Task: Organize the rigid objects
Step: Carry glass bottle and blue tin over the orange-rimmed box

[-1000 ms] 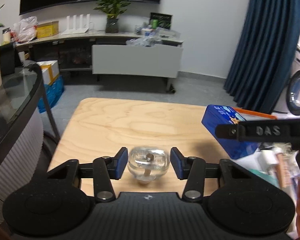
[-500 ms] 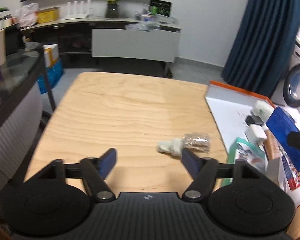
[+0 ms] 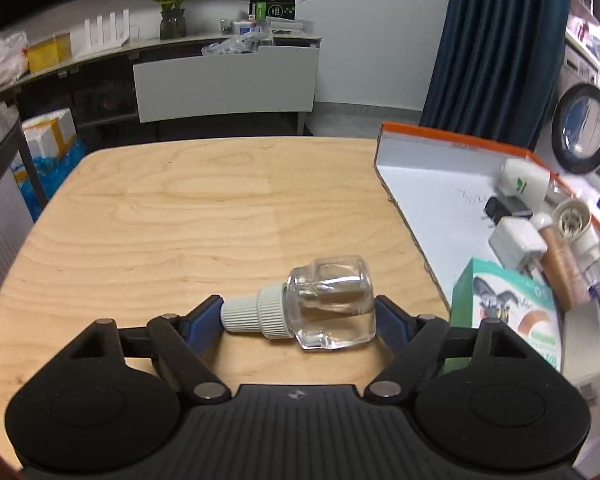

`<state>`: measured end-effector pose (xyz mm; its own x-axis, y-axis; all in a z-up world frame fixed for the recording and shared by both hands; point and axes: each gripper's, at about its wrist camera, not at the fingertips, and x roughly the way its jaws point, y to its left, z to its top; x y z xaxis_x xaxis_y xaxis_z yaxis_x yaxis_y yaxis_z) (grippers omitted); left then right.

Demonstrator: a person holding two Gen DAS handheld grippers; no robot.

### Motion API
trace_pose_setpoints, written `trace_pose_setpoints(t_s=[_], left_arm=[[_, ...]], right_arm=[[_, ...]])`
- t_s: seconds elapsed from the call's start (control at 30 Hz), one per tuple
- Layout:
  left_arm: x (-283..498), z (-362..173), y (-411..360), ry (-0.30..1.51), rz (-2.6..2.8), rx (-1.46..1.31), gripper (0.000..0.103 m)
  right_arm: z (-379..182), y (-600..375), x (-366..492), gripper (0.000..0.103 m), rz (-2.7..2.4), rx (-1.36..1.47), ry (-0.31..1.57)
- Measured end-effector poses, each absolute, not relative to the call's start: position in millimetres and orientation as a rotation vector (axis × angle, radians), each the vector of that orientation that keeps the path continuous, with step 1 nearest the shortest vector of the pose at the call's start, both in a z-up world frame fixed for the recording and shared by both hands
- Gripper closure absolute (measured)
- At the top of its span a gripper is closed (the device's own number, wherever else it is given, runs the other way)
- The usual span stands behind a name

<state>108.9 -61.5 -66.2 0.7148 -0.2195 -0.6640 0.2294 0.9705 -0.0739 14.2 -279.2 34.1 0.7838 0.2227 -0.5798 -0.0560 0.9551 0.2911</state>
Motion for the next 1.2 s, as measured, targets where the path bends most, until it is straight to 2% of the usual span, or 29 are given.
trace_pose_setpoints(t_s=[0.3, 0.67, 1.2], left_arm=[[86.3, -28.4, -62.0, 0.655, -0.250, 0.006, 0.021], [39.7, 36.8, -111.4, 0.582, -0.311, 0.008, 0.021], [28.7, 48.9, -169.2, 0.576, -0.370, -0.003, 0.021]], right_arm=[[36.3, -279.6, 13.3, 0.030, 0.144, 0.248, 0.643], [55.7, -306.2, -9.1, 0.030, 0.084, 0.235, 0.579], [66.7, -370.6, -31.0, 0.030, -0.021, 0.248, 0.529]])
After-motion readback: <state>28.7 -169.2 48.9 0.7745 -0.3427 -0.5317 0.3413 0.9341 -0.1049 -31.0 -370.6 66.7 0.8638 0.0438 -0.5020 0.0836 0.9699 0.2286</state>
